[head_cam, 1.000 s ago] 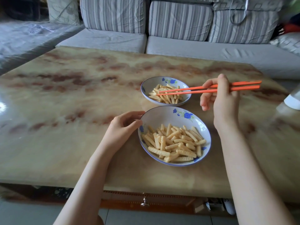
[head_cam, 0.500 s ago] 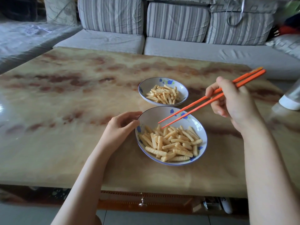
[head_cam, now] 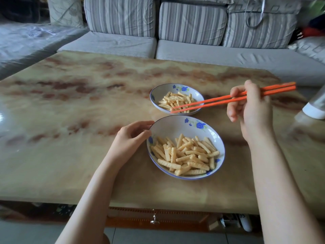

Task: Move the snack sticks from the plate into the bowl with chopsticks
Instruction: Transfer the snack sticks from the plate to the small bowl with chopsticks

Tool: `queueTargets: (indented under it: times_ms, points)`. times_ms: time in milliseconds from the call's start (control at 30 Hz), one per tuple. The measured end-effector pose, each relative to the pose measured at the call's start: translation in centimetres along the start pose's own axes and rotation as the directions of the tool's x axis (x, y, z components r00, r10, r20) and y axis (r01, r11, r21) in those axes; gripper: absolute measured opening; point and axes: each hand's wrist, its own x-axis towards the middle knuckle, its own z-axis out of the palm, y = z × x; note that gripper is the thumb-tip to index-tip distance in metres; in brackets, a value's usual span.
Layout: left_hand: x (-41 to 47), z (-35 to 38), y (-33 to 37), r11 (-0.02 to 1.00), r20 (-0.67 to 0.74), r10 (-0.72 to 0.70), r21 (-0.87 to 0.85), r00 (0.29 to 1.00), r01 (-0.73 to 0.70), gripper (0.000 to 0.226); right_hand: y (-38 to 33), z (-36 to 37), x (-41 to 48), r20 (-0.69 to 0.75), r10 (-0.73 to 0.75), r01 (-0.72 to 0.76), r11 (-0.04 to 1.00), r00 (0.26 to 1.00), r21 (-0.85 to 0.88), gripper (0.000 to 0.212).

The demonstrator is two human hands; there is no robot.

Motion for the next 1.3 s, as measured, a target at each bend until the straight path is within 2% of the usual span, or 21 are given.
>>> queueTargets:
  times_ms: [133, 233, 467, 733, 1000, 1133, 1300]
  points:
    - [0.0, 0.0, 0.1, 1.0, -0.001, -0.002, -0.004, 1.0, 0.002, 0.039, 0.6, 1.0, 0.3, -0.156, -0.04, 0.053, 0.996, 0.987, 0.077, 0.042]
    - [0.0, 0.0, 0.1, 1.0, 0.001, -0.001, -0.005, 1.0, 0.001, 0.038, 1.6, 1.6, 0.7, -0.202, -0.059, 0.074, 0.995, 0.978, 0.069, 0.042]
    - [0.0, 0.1, 0.0, 1.0, -0.002, -0.007, -0.009, 1.0, 0.007, 0.039, 4.5, 1.9, 1.7, -0.102, -0.062, 0.061, 0.998, 0.993, -0.02, 0.041]
    - [0.0, 0.1, 0.1, 1.0, -0.001, -0.006, -0.004, 1.0, 0.006, 0.04, 2.8, 0.6, 1.4, -0.124, -0.071, 0.07, 0.997, 0.99, -0.01, 0.042]
    - [0.0, 0.1, 0.2, 1.0, -0.002, -0.011, 0.001, 1.0, 0.011, 0.04, -0.2, -1.9, 1.1, 0.007, -0.041, 0.042, 0.999, 0.999, -0.03, 0.043]
    - [-0.1, 0.1, 0.2, 1.0, 0.001, -0.014, -0.006, 1.0, 0.014, 0.039, -1.5, -2.7, 0.3, 0.194, -0.009, 0.013, 1.0, 0.981, -0.022, 0.051]
    - [-0.2, 0.0, 0.3, 1.0, 0.001, -0.009, 0.003, 1.0, 0.009, 0.039, -2.6, -2.6, -0.8, 0.356, 0.06, -0.001, 0.986, 0.933, -0.164, 0.057]
